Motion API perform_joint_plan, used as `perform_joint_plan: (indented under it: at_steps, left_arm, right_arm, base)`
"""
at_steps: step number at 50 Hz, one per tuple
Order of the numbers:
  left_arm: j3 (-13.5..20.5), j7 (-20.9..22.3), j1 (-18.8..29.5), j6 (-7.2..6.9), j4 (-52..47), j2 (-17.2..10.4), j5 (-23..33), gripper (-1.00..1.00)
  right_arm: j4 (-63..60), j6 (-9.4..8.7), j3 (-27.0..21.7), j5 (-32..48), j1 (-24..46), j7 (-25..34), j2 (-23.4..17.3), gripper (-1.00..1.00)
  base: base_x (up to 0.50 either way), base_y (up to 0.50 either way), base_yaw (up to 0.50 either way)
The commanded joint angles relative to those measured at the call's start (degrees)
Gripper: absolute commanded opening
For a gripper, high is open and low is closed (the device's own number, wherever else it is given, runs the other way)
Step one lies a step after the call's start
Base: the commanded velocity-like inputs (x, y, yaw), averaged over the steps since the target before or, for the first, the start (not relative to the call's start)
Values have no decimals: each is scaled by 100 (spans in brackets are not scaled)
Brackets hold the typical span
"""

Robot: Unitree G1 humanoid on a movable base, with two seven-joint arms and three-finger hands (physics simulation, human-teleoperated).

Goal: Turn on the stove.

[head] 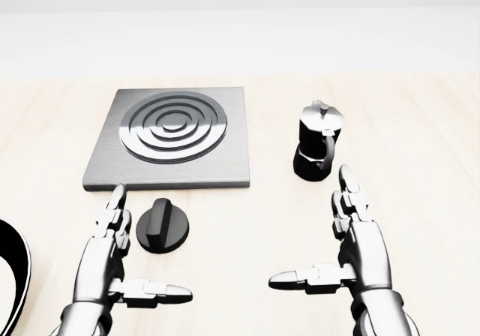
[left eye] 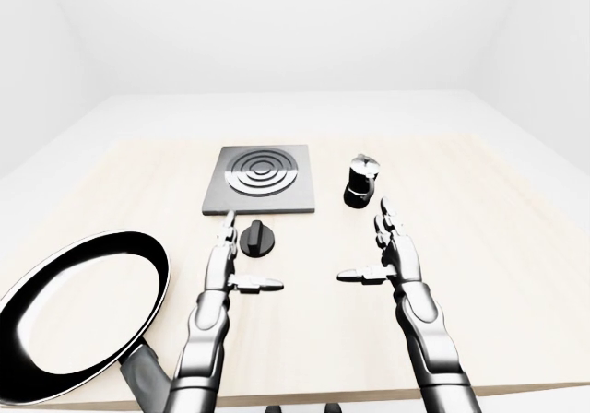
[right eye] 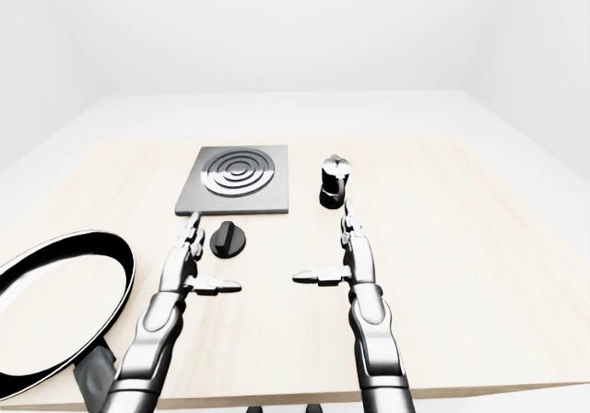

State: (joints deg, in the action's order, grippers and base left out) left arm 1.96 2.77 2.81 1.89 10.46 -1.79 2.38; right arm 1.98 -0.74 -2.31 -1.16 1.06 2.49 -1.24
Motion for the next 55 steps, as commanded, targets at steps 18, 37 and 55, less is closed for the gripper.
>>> perform_joint_plan:
  at_steps: [18,37,55]
  left_arm:
    - [132,60,290,-541,419,-74,-212,100]
    - [-77,132,186,-295,566,-3,124,100]
    - [-185,210,57,-361,376,52,205,100]
  right_arm:
    - [-95,-89,24,33,-10,-59,13,100]
    - [-24,-34,8,13,9,-32,5,100]
    - [-2,-14,8,12,6,-28,4,100]
  base:
    - [0,0,0]
    - [0,0,0]
    - [0,0,0]
